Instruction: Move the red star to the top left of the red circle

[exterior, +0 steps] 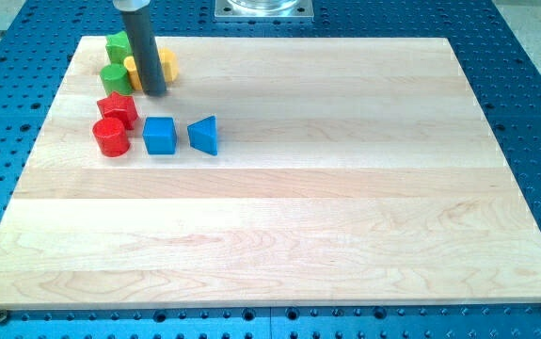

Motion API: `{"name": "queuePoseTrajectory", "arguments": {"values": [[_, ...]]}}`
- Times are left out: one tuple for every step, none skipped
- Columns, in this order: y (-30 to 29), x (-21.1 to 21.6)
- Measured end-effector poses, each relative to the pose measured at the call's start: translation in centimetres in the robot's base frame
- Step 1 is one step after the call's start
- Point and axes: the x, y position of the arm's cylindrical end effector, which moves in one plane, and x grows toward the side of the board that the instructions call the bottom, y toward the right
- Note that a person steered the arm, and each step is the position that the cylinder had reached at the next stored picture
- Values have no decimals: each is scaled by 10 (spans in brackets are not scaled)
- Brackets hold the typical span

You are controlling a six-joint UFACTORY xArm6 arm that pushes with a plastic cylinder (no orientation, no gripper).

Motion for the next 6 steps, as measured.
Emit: {"name": "queuePoseTrajectory", "arguments": {"values": [[-22,20],[-45,0],[-43,-27],[42,-5],[146,48],[154,96]]}}
